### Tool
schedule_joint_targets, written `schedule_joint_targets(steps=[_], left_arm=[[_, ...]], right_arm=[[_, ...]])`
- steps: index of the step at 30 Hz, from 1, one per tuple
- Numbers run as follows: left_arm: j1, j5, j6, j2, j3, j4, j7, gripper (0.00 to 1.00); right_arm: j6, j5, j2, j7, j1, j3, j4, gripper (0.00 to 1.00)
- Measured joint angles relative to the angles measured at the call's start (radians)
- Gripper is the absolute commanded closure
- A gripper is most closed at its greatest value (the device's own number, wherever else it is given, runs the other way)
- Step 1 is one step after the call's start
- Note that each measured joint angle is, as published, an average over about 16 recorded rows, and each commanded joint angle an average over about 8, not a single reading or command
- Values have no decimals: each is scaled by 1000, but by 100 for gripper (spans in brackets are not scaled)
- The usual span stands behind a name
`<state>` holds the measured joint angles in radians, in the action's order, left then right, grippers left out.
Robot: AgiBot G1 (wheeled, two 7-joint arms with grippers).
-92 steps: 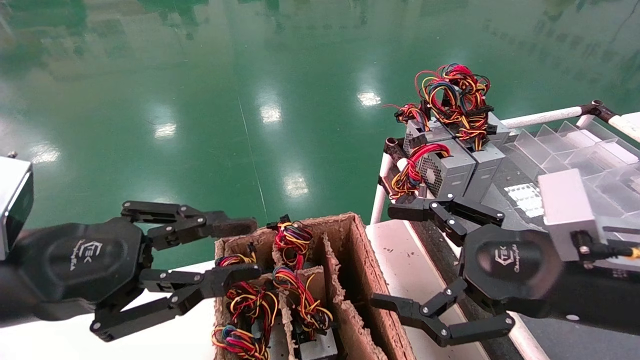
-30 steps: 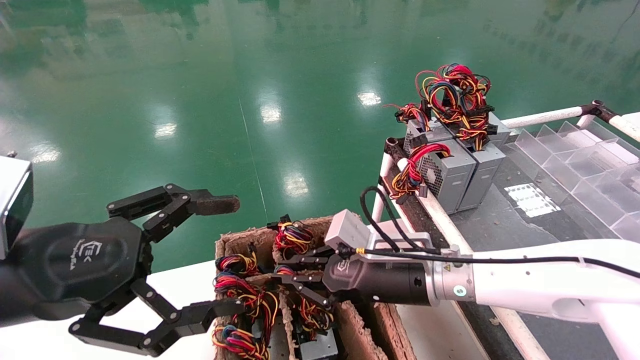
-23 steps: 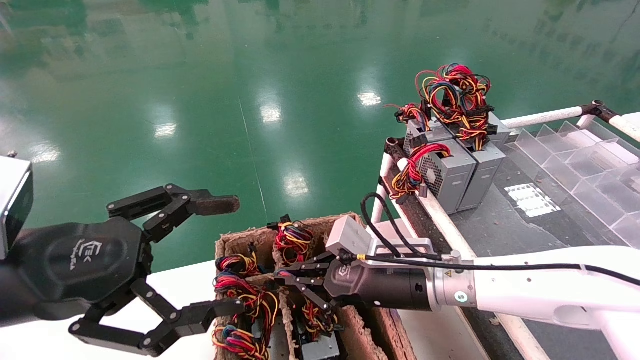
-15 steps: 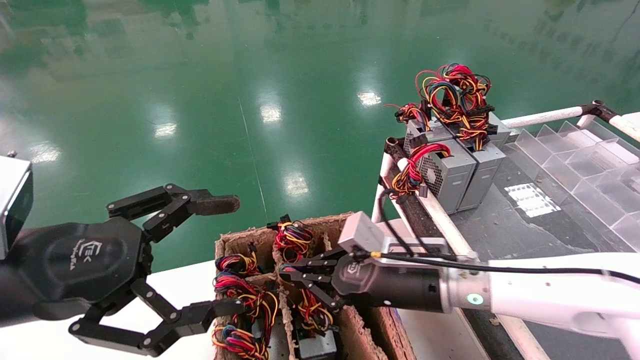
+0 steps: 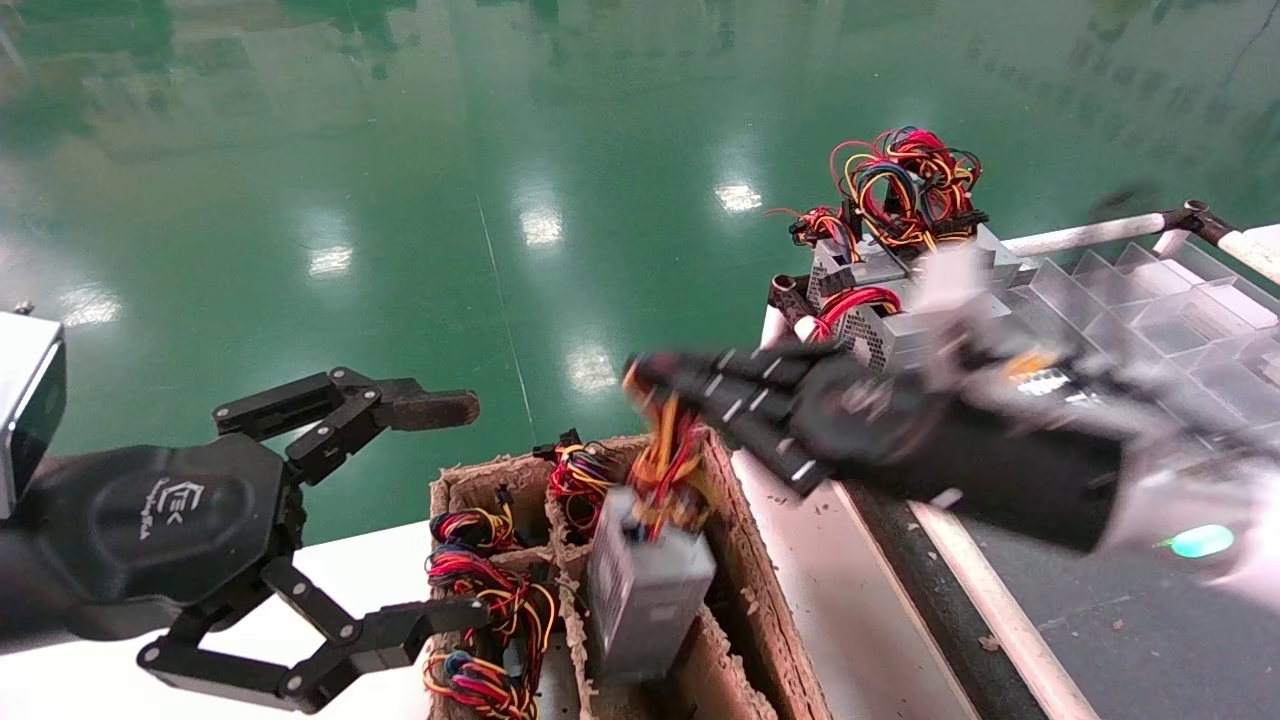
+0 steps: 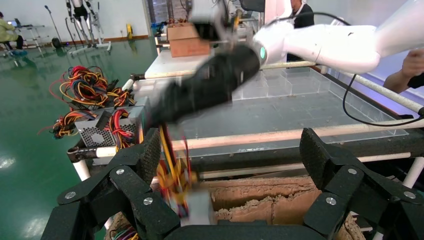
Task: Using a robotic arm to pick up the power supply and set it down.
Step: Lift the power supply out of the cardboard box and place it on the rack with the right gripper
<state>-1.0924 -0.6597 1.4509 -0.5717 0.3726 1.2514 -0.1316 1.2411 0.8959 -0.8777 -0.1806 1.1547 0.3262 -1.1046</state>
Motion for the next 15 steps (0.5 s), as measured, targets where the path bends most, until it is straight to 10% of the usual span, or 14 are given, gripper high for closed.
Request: schedule_joint_targets(steps=[15], left_arm=[[0,0,0,0,0,0,0,0]], right_arm=[[42,-155,164,50,132,-178,137,100]])
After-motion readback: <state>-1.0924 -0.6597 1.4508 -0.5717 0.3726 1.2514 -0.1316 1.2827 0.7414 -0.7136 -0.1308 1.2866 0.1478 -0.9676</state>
